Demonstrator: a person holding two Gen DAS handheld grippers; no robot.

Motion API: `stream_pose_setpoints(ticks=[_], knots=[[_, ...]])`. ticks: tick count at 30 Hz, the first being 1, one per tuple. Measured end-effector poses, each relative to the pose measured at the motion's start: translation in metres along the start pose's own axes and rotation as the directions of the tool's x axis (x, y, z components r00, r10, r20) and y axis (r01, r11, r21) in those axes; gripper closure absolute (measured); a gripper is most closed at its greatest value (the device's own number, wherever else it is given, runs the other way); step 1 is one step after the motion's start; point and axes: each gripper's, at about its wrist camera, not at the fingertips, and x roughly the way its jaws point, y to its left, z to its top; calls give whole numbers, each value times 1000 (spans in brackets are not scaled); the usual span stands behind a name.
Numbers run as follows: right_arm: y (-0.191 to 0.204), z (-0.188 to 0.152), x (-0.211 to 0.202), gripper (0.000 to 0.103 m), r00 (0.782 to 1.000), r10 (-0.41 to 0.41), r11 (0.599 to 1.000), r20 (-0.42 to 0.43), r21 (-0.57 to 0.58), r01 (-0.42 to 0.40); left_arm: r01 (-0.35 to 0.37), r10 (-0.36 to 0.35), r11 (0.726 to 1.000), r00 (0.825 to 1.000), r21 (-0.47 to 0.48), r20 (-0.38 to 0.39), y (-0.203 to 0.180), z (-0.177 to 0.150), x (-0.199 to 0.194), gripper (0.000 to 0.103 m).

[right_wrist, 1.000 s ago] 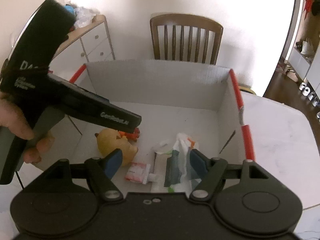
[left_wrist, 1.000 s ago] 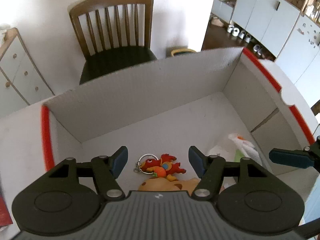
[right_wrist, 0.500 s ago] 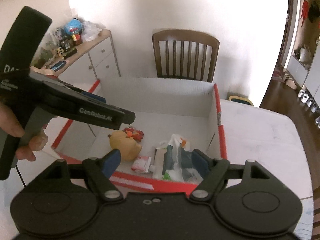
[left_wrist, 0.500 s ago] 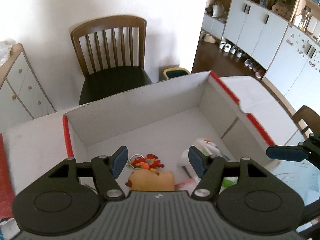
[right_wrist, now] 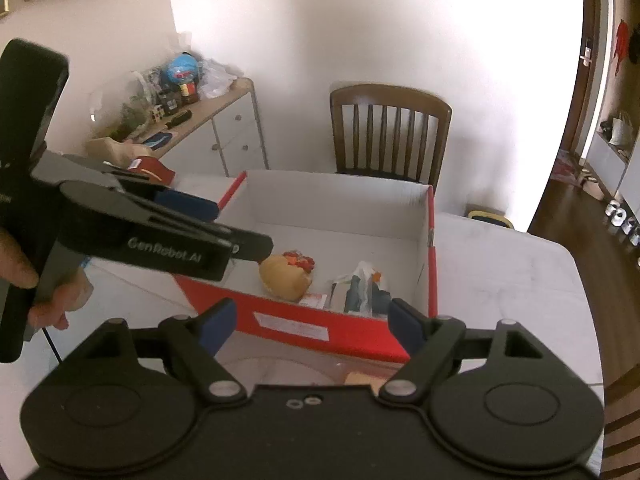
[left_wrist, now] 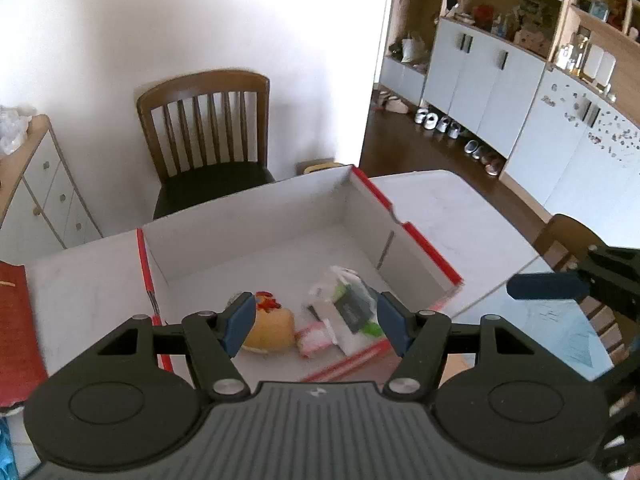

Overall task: Organize objects
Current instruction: 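Lower both items into the red box and open both grippers, then withdraw both grippers back toward the remaining table items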

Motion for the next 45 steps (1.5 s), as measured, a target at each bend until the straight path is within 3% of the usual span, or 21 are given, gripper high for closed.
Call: stream_pose_setpoints(ticks=[13,15,24,31,33,45], knots=[[-4,-25,-45,13,998,53,999,17,-10,-53,42,-41,999,998,-21,49,-27,-50,-56,37],[-6,-31,-52,12,998,57,998,20,-13,-56,50,-48,998,997,-32,57,-30,-58,-64,22],[-15,-65,-71,3,998,61,998,26,-3,-61,36,-32,997,997,-63,68,-43,-101,-83,21],[-20,-98,-72,2,999,37,999,9,-2,-36,11,-6,992,999,-123,38,-37,-141,-83,12],[-20,-109,-71,2,1000,27,1000,0,-6,-27,0,3,989,1000,-147,18,-35,-154,-79,0],[-12,-163,-45,3,997,-29,996,-67,-84,23,-22,10,986,997,-165,-74,-54,-205,-50,0]])
